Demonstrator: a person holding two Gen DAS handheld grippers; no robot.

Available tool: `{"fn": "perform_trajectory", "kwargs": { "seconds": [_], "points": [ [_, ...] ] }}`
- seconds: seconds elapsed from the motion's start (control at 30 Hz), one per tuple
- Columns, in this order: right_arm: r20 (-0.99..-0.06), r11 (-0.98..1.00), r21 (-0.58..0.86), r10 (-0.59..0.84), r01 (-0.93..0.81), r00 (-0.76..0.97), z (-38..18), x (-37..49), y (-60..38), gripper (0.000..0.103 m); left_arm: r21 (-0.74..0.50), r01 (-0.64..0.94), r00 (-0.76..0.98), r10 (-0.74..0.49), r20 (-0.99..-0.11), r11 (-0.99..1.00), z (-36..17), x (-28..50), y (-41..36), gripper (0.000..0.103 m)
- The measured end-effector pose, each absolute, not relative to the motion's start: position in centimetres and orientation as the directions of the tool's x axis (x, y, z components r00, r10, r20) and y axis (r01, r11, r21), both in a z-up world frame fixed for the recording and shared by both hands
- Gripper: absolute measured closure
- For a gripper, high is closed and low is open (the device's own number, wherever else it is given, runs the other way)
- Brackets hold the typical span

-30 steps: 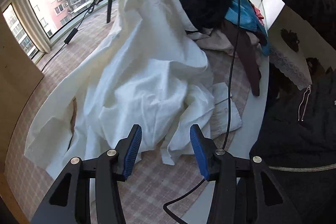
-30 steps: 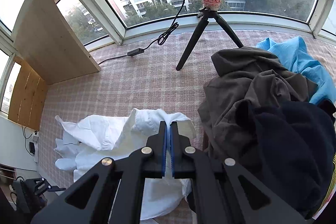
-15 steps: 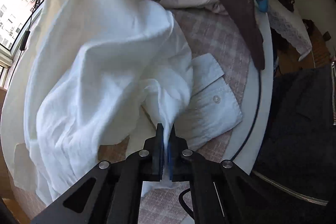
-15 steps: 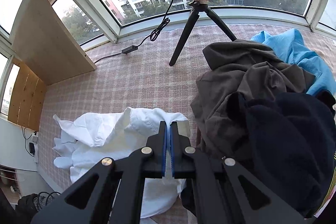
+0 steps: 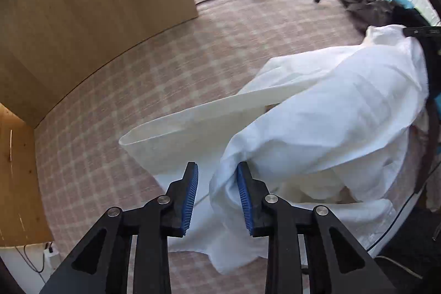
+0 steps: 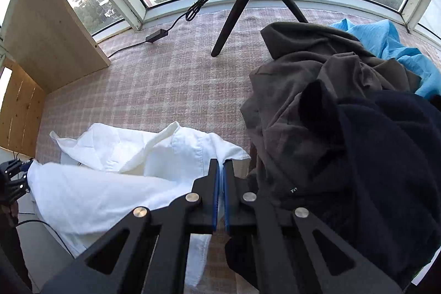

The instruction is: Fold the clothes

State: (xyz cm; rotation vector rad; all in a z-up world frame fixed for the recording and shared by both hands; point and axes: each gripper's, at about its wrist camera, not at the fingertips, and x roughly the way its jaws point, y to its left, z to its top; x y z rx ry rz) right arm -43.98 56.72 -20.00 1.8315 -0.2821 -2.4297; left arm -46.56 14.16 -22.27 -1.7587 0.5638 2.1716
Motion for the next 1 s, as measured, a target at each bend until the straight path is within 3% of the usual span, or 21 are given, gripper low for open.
{"fn": "perform_trajectory", "kwargs": {
  "seconds": [0.07, 0.27, 0.37, 0.5, 0.6, 0.63, 0.67, 0.7, 0.83, 1.0],
  "points": [
    [-0.947, -0.984, 0.179, -0.168, -0.017, -0.273, -20.3, -44.2, 55.7, 0.100, 0.105, -0.480, -0.215, 0.000, -0.977, -0.871, -22.3, -46.2, 13.9, 0.080],
    [-0.948, -0.988, 0.151, -0.149, 0.013, -0.280, -19.9, -44.5, 55.2, 0.100, 0.073, -0.639, -0.315, 0.174, -0.933, -0.765, -16.5, -41.8, 17.5, 0.060],
    [-0.951, -0.988, 0.157, -0.152, 0.003, -0.268, -20.3, -44.9, 55.2, 0.100, 0.054, -0.748, -0.302, 0.267, -0.915, -0.662, -14.9, -40.1, 21.3, 0.057],
    [-0.952, -0.986, 0.164, -0.158, -0.004, -0.263, -20.6, -45.1, 55.0, 0.100, 0.172, -0.802, -0.350, 0.216, -0.911, -0.572, -16.0, -39.8, 25.3, 0.057],
    [-0.950, -0.986, 0.166, -0.161, 0.005, -0.267, -20.4, -44.9, 54.9, 0.100, 0.173, -0.811, -0.330, 0.193, -0.924, -0.559, -16.8, -41.0, 26.0, 0.058],
    [-0.949, -0.986, 0.168, -0.163, 0.006, -0.268, -20.4, -44.8, 54.9, 0.100, 0.170, -0.817, -0.323, 0.192, -0.927, -0.552, -17.2, -41.4, 26.1, 0.059],
    [-0.949, -0.985, 0.170, -0.165, 0.009, -0.270, -20.3, -44.8, 54.9, 0.100, 0.167, -0.822, -0.316, 0.193, -0.929, -0.544, -17.5, -41.7, 26.1, 0.071],
    [-0.948, -0.986, 0.168, -0.165, 0.012, -0.272, -20.2, -44.7, 54.9, 0.100, 0.157, -0.821, -0.305, 0.189, -0.933, -0.550, -17.8, -42.1, 25.9, 0.103],
    [-0.939, -0.985, 0.174, -0.169, 0.011, -0.301, -19.7, -44.1, 55.2, 0.100, 0.073, -0.791, -0.257, 0.223, -0.940, -0.607, -16.7, -42.0, 24.3, 0.103],
    [-0.911, -0.972, 0.234, -0.226, 0.020, -0.346, -17.6, -42.3, 55.9, 0.100, -0.104, -0.827, -0.154, 0.400, -0.904, -0.553, -10.4, -35.0, 23.3, 0.103]
  ]
}}
